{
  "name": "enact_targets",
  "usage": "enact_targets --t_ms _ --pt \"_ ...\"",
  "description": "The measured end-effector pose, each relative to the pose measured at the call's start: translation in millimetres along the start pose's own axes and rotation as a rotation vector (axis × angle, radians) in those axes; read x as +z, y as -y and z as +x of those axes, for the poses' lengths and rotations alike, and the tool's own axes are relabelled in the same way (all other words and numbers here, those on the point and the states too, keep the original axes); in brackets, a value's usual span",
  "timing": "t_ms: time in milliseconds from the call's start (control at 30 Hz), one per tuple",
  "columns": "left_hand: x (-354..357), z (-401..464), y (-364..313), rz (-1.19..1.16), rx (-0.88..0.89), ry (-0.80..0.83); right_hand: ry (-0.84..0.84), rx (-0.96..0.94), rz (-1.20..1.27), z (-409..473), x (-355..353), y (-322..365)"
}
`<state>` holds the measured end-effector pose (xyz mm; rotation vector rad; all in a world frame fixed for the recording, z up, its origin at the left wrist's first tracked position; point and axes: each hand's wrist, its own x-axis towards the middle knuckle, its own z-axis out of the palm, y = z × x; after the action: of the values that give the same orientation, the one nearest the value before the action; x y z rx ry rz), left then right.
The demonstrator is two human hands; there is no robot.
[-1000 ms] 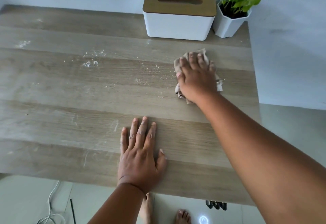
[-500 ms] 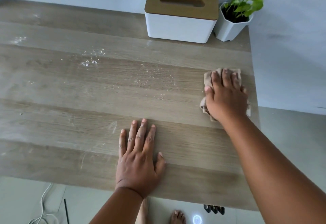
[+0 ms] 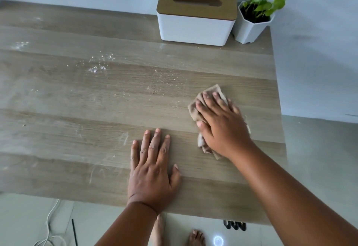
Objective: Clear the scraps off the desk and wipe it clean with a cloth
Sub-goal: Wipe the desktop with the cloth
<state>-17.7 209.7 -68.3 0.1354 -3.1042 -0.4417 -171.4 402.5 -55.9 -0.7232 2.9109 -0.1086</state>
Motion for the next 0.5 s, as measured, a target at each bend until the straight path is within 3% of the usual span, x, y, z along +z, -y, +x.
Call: enact_targets --t_ms 133,333,500 --pt "2.1 -0.3 0.9 -0.008 0.002 -0.005 0.0 0.185 -0.009 -26.5 -5.8 -44.1" --pt "1.1 -0.6 0.1 -0.012 -0.005 -0.002 -0.002 0.448 -0.026 44.0 -7.0 -39.3" --pt "-1.4 -0.6 -0.6 -0.007 -0.01 0.015 -0.004 0.315 -0.02 78.0 -5.4 8.0"
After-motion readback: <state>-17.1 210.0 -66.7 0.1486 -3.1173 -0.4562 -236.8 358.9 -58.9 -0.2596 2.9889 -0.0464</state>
